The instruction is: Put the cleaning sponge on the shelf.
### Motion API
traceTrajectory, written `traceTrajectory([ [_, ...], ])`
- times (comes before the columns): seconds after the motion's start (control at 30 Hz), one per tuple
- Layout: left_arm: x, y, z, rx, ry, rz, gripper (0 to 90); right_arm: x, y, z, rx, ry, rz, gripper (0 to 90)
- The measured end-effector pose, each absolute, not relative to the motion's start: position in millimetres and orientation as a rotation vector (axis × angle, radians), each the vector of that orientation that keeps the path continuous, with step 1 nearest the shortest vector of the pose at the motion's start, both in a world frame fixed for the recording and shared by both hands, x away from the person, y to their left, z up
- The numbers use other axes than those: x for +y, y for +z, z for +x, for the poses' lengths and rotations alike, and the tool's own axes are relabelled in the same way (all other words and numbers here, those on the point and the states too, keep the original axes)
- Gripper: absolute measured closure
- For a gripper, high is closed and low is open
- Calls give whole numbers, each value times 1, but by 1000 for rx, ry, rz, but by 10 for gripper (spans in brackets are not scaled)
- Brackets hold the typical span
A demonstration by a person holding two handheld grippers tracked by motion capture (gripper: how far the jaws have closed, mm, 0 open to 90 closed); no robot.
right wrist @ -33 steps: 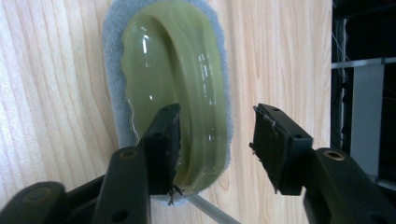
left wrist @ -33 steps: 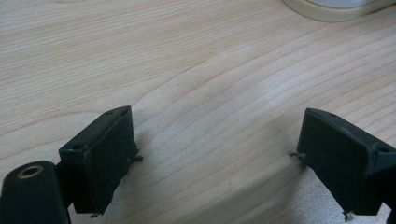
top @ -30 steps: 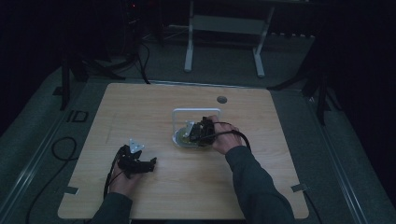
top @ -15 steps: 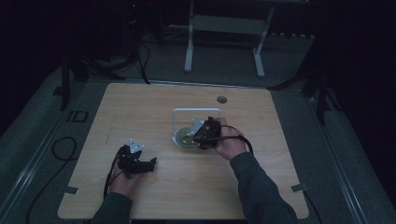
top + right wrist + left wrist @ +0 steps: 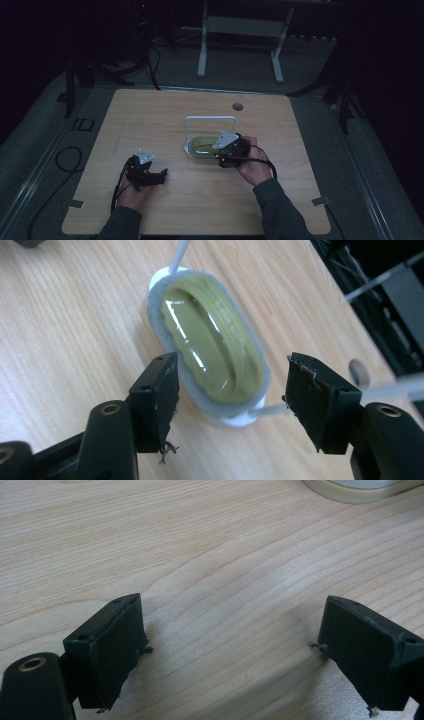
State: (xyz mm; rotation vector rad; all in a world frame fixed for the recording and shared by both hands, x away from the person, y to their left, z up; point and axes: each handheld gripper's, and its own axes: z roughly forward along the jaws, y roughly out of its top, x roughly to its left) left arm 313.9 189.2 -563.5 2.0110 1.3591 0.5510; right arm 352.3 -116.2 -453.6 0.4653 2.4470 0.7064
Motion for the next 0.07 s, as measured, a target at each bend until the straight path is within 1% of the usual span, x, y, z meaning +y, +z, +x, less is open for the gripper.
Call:
traceTrajectory([
  [0.07, 189, -563, 314, 1359, 551, 2011, 115, -126, -456, 349, 2437, 723, 525, 370],
])
